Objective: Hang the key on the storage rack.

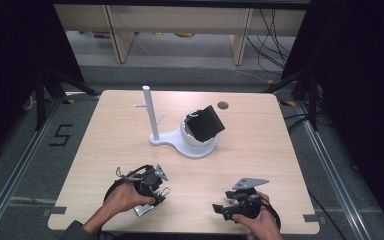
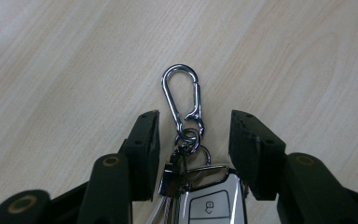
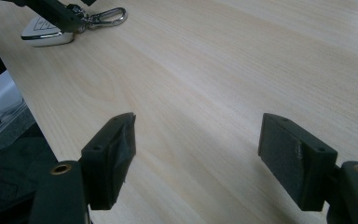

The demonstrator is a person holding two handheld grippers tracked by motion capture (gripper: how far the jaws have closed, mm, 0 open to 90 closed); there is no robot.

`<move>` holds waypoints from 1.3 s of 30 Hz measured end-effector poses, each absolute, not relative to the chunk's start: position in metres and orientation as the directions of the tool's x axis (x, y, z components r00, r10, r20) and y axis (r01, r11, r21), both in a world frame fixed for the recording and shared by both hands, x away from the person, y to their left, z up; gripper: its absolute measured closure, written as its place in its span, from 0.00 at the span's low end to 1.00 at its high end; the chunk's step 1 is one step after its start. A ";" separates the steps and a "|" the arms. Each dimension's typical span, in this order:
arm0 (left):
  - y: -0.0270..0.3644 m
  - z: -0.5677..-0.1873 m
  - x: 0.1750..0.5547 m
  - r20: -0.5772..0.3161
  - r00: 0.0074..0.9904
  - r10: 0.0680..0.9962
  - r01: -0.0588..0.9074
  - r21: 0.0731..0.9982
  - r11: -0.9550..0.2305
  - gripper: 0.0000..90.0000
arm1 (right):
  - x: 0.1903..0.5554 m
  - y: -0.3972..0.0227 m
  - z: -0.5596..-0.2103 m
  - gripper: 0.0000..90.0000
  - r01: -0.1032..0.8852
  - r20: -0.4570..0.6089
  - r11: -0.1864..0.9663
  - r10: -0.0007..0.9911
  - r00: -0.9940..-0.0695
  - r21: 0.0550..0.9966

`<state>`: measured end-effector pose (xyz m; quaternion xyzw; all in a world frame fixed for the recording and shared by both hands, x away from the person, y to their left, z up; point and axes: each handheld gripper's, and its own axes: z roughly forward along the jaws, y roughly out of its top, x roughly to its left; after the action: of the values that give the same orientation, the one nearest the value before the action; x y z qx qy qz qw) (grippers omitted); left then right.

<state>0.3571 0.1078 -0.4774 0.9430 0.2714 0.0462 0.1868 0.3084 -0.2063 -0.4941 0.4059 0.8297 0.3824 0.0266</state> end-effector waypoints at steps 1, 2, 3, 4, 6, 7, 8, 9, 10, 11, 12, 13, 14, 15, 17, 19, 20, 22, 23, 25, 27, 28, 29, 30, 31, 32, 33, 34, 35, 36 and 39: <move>0.106 -0.478 0.358 -0.013 0.850 0.526 0.495 0.361 -0.791 0.60 | 0.309 -0.206 -0.494 0.32 0.656 0.274 0.379 0.689 -0.671 0.653; 0.105 -0.478 0.358 -0.014 0.852 0.524 0.495 0.349 -0.795 0.61 | 0.309 -0.206 -0.494 0.32 0.656 0.273 0.382 0.689 -0.671 0.651; 0.103 -0.479 0.358 -0.011 0.852 0.523 0.495 0.337 -0.801 0.61 | 0.309 -0.206 -0.494 0.32 0.657 0.274 0.383 0.688 -0.672 0.650; 0.102 -0.478 0.359 0.004 0.858 0.513 0.485 0.321 -0.813 0.62 | 0.308 -0.206 -0.494 0.32 0.654 0.272 0.387 0.685 -0.676 0.650; 0.099 -0.478 0.359 -0.001 0.858 0.513 0.490 0.303 -0.818 0.63 | 0.308 -0.206 -0.494 0.32 0.651 0.273 0.382 0.684 -0.676 0.655; 0.098 -0.478 0.360 0.005 0.860 0.511 0.486 0.297 -0.822 0.64 | 0.309 -0.205 -0.494 0.32 0.649 0.273 0.382 0.682 -0.678 0.658; 0.096 -0.477 0.361 0.013 0.866 0.500 0.477 0.280 -0.833 0.65 | 0.308 -0.205 -0.494 0.32 0.648 0.272 0.383 0.682 -0.679 0.658; 0.094 -0.477 0.362 0.021 0.869 0.495 0.473 0.264 -0.841 0.66 | 0.308 -0.205 -0.494 0.32 0.650 0.276 0.388 0.677 -0.682 0.653; 0.093 -0.478 0.364 0.028 0.873 0.488 0.465 0.255 -0.848 0.67 | 0.308 -0.205 -0.494 0.32 0.650 0.278 0.389 0.676 -0.683 0.653; 0.092 -0.479 0.365 0.023 0.869 0.494 0.473 0.253 -0.844 0.68 | 0.308 -0.205 -0.494 0.32 0.644 0.270 0.394 0.674 -0.688 0.655; 0.091 -0.480 0.366 0.019 0.875 0.483 0.466 0.232 -0.854 0.70 | 0.308 -0.205 -0.494 0.32 0.644 0.269 0.396 0.674 -0.688 0.655; 0.090 -0.480 0.367 0.009 0.873 0.488 0.473 0.231 -0.850 0.71 | 0.308 -0.205 -0.494 0.32 0.645 0.272 0.394 0.674 -0.687 0.655; 0.089 -0.480 0.368 0.011 0.875 0.484 0.470 0.224 -0.854 0.74 | 0.308 -0.205 -0.494 0.32 0.645 0.272 0.393 0.674 -0.687 0.655; 0.088 -0.480 0.369 0.005 0.873 0.487 0.474 0.220 -0.853 0.75 | 0.306 -0.203 -0.493 0.32 0.660 0.287 0.382 0.680 -0.675 0.647; 0.086 -0.479 0.371 0.005 0.879 0.477 0.466 0.206 -0.861 0.78 | 0.308 -0.204 -0.494 0.32 0.650 0.279 0.394 0.672 -0.686 0.650; 0.082 -0.479 0.370 0.011 0.887 0.461 0.452 0.178 -0.874 0.80 | 0.307 -0.203 -0.494 0.32 0.651 0.288 0.392 0.666 -0.688 0.650; 0.081 -0.479 0.370 0.016 0.890 0.456 0.447 0.165 -0.879 0.80 | 0.308 -0.203 -0.494 0.32 0.650 0.289 0.392 0.665 -0.689 0.651; 0.077 -0.478 0.372 0.017 0.896 0.445 0.438 0.138 -0.888 0.81 | 0.308 -0.203 -0.494 0.32 0.648 0.277 0.395 0.672 -0.687 0.651; 0.076 -0.478 0.373 0.021 0.897 0.442 0.436 0.127 -0.891 0.81 | 0.308 -0.203 -0.494 0.32 0.649 0.278 0.394 0.672 -0.687 0.650; 0.072 -0.478 0.372 0.031 0.900 0.435 0.430 0.111 -0.896 0.81 | 0.307 -0.203 -0.494 0.32 0.651 0.283 0.393 0.670 -0.686 0.650; 0.070 -0.478 0.373 0.036 0.905 0.424 0.419 0.091 -0.903 0.82 | 0.308 -0.203 -0.494 0.32 0.647 0.278 0.399 0.668 -0.691 0.650; 0.069 -0.478 0.373 0.037 0.907 0.420 0.416 0.087 -0.905 0.82 | 0.308 -0.203 -0.495 0.32 0.649 0.291 0.393 0.660 -0.692 0.652; 0.069 -0.478 0.373 0.033 0.906 0.421 0.418 0.083 -0.905 0.82 | 0.308 -0.203 -0.495 0.32 0.647 0.290 0.392 0.660 -0.693 0.654; 0.068 -0.478 0.373 0.033 0.907 0.420 0.416 0.081 -0.906 0.83 | 0.308 -0.203 -0.495 0.32 0.648 0.291 0.392 0.660 -0.693 0.654; 0.068 -0.478 0.373 0.039 0.910 0.412 0.408 0.076 -0.910 0.83 | 0.308 -0.203 -0.495 0.32 0.648 0.291 0.391 0.660 -0.693 0.654; 0.068 -0.478 0.374 0.047 0.916 0.399 0.396 0.064 -0.916 0.83 | 0.308 -0.203 -0.495 0.32 0.649 0.286 0.391 0.666 -0.689 0.653; 0.067 -0.477 0.374 0.056 0.918 0.393 0.390 0.059 -0.919 0.83 | 0.308 -0.203 -0.496 0.32 0.648 0.283 0.391 0.668 -0.688 0.654; 0.067 -0.478 0.373 0.058 0.917 0.394 0.390 0.064 -0.919 0.83 | 0.308 -0.204 -0.495 0.32 0.651 0.286 0.394 0.666 -0.689 0.649; 0.067 -0.478 0.371 0.059 0.917 0.395 0.392 0.065 -0.918 0.83 | 0.308 -0.204 -0.495 0.32 0.651 0.288 0.391 0.666 -0.688 0.651; 0.067 -0.478 0.370 0.057 0.916 0.396 0.392 0.064 -0.918 0.83 | 0.308 -0.204 -0.495 0.32 0.651 0.290 0.390 0.665 -0.688 0.651; 0.069 -0.477 0.372 0.056 0.923 0.382 0.377 0.072 -0.923 0.83 | 0.308 -0.204 -0.495 0.32 0.656 0.289 0.387 0.671 -0.682 0.648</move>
<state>0.3723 0.0692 -0.4775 0.9800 0.1936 0.0343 0.0299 0.3081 -0.2044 -0.4951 0.3984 0.8327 0.3845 0.0102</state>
